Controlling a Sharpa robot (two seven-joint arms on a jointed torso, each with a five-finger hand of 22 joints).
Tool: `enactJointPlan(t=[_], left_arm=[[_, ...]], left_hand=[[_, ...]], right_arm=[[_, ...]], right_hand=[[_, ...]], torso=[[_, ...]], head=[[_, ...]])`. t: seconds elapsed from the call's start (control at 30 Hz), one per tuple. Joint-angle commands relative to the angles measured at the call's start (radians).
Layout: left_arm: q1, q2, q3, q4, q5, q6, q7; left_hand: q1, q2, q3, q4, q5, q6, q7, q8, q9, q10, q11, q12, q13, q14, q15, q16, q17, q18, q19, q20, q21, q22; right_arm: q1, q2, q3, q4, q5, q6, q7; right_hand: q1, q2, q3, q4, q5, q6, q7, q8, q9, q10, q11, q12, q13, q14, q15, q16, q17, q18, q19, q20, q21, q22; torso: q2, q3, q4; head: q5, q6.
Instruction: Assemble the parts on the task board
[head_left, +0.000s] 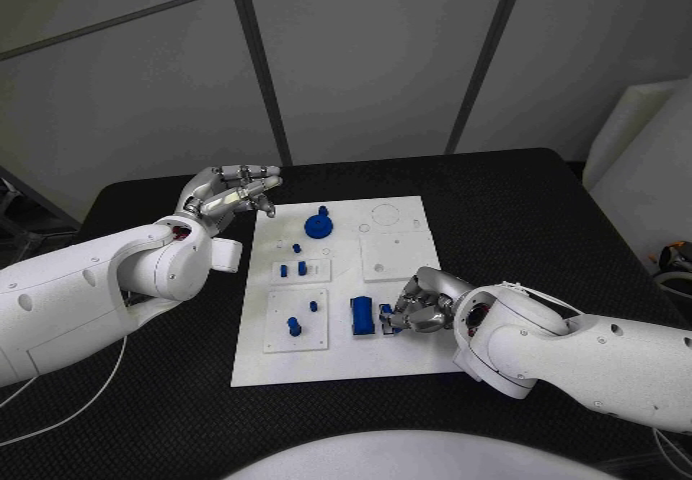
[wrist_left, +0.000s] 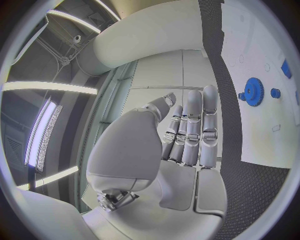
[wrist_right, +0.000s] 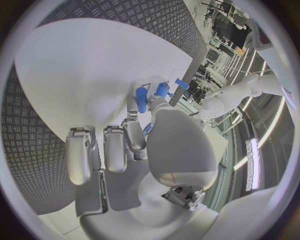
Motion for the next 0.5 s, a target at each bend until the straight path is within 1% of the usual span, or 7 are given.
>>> enactJointPlan(t=[0.03, 0.17, 0.23, 0.37, 0.5], left_arm=[[0.001, 0.0, 0.001, 0.001, 0.001, 0.01, 0.001], [0.001, 0.001, 0.001, 0.0, 0.001, 0.01, 0.001], [0.001, 0.001, 0.001, 0.0, 0.001, 0.01, 0.001], [0.001, 0.001, 0.001, -0.001, 0.001, 0.01, 0.0], [0.001, 0.002, 0.001, -0.003, 0.001, 0.01, 0.0]], left_hand=[[0.002, 0.009, -0.007, -0.002, -0.005, -0.007, 0.004, 0.005, -0.001, -0.008, 0.0, 0.006, -0.002, -0.005, 0.0, 0.005, -0.003, -0.011, -0.007, -0.001, -0.003, 0.001], [0.002, 0.009, -0.007, -0.002, -0.005, -0.007, 0.004, 0.005, -0.001, -0.008, 0.0, 0.006, -0.002, -0.005, 0.0, 0.005, -0.003, -0.011, -0.007, -0.001, -0.003, 0.001], [0.002, 0.009, -0.007, -0.002, -0.005, -0.007, 0.004, 0.005, -0.001, -0.008, 0.0, 0.006, -0.002, -0.005, 0.0, 0.005, -0.003, -0.011, -0.007, -0.001, -0.003, 0.001], [0.001, 0.01, -0.007, -0.001, -0.005, -0.007, 0.004, 0.005, -0.001, -0.008, 0.0, 0.006, -0.002, -0.006, 0.0, 0.005, -0.003, -0.011, -0.007, -0.001, -0.003, 0.001], [0.001, 0.01, -0.007, -0.001, -0.005, -0.007, 0.004, 0.005, -0.001, -0.008, 0.0, 0.006, -0.002, -0.006, 0.0, 0.005, -0.003, -0.011, -0.007, -0.001, -0.003, 0.001]], right_arm=[[-0.002, 0.004, -0.003, 0.003, 0.007, 0.005, 0.016], [-0.002, 0.005, -0.003, 0.004, 0.004, -0.001, 0.019], [-0.002, 0.005, -0.003, 0.004, 0.003, -0.004, 0.021], [-0.002, 0.005, -0.003, 0.006, 0.002, -0.006, 0.028], [-0.002, 0.004, -0.003, 0.008, 0.001, -0.007, 0.032]], right_hand=[[-0.009, 0.008, -0.009, 0.002, 0.005, 0.008, 0.001, 0.007, 0.003, 0.009, 0.0, 0.008, 0.006, 0.075, -0.007, 0.006, 0.097, -0.013, 0.1, -0.009, 0.007, 0.257], [-0.033, 0.019, -0.021, 0.004, 0.011, 0.008, 0.001, 0.01, 0.008, 0.012, 0.0, 0.012, 0.01, 0.075, -0.008, 0.008, 0.1, -0.013, 0.101, -0.011, 0.009, 0.258], [-0.065, 0.026, -0.038, 0.006, 0.014, 0.008, 0.002, 0.011, 0.011, 0.014, 0.0, 0.014, 0.013, 0.075, -0.008, 0.009, 0.101, -0.013, 0.101, -0.011, 0.009, 0.258], [-0.131, 0.033, -0.077, 0.006, -0.015, 0.007, 0.002, 0.013, 0.015, 0.015, 0.001, 0.015, 0.016, 0.075, -0.007, 0.01, 0.102, -0.014, 0.102, -0.01, 0.01, 0.259], [-0.167, 0.035, -0.104, 0.006, -0.05, 0.007, 0.001, 0.014, 0.019, 0.016, 0.001, 0.014, 0.018, 0.075, -0.007, 0.01, 0.103, -0.014, 0.102, -0.01, 0.01, 0.259]], torso=[[0.001, -0.0001, -0.0002], [0.0, 0.0002, 0.0001], [0.0, 0.0002, 0.0001], [0.001, 0.0002, -0.0003], [0.0, 0.0001, -0.0004]], head=[[-0.001, 0.001], [-0.002, 0.0], [-0.002, 0.0], [-0.003, 0.0], [-0.003, 0.0]])
